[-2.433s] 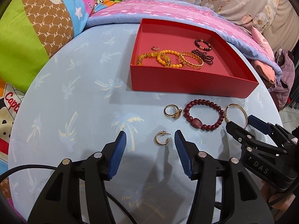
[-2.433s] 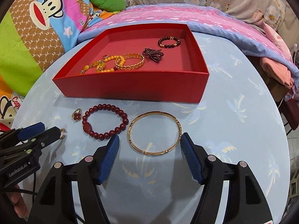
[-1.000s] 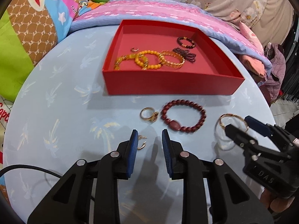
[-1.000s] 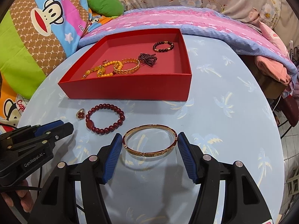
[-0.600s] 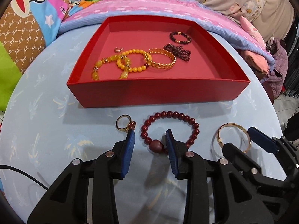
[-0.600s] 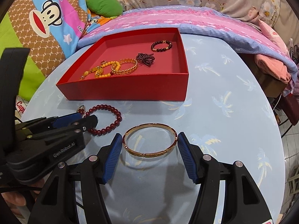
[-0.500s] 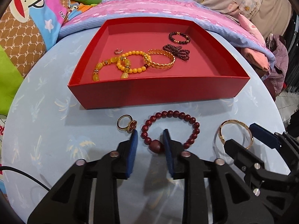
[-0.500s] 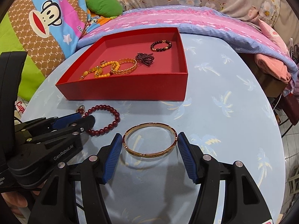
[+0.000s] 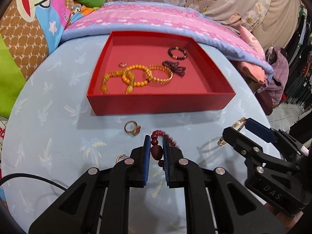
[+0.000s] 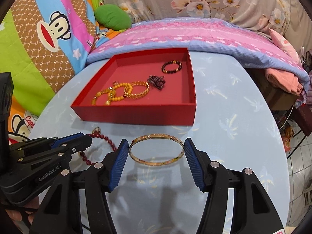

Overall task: Organize jewelry
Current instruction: 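Close the left tool on the dark red bracelet while the right tool grips the thin bangle, then carry the dark red bracelet in the left tool while the right tool carries the bangle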

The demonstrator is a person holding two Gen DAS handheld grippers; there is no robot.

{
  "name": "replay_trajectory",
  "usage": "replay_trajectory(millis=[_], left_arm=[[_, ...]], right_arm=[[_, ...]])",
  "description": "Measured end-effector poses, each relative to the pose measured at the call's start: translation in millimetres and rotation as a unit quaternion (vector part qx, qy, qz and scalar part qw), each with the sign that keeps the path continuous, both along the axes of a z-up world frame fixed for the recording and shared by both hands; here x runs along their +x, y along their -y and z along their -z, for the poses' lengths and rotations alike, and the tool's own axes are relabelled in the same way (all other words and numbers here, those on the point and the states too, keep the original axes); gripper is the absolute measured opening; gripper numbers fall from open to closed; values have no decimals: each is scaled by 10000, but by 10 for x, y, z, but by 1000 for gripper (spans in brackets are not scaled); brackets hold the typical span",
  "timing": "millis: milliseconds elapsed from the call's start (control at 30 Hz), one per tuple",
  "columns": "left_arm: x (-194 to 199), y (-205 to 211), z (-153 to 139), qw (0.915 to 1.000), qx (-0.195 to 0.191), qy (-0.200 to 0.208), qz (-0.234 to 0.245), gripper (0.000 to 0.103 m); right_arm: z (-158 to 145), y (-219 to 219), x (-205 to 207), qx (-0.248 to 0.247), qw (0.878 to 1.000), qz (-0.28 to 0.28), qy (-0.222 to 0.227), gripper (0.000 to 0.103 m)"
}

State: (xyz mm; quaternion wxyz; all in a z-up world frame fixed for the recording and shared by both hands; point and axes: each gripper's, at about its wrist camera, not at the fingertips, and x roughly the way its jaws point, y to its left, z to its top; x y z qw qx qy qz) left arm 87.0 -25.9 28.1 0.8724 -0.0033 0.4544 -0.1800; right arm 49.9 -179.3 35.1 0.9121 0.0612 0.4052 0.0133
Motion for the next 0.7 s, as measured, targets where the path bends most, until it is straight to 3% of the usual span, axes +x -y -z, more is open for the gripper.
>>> replay_trajectory(millis=[233, 300, 333, 500, 600, 667, 700], left_arm=[[31, -46, -298, 9995, -125, 302, -4, 12], [67, -52, -361, 9992, -152, 361, -1, 12], [86, -57, -394, 9991, -167, 398, 5, 12], [224, -46, -578, 9978, -188, 632, -8, 12], [246, -66, -585, 9976, -195, 663, -40, 12], [238, -74, -538, 9979, -198, 613, -47, 12], [228, -73, -489, 9983, -196, 553, -49, 12]], right_arm=[[-160, 16, 91, -9, 9998, 16, 173, 56], [-189, 15, 118, -1, 9999, -16, 170, 12], [-195, 25, 161, 39, 9999, -19, 94, 5], [-182, 137, 321, 217, 9997, 109, 16, 5], [-117, 208, 269, 238, 9995, 203, -14, 23], [-54, 233, 196, 201, 9994, 275, -47, 48], [-8, 253, 149, 152, 9993, 325, -79, 50]])
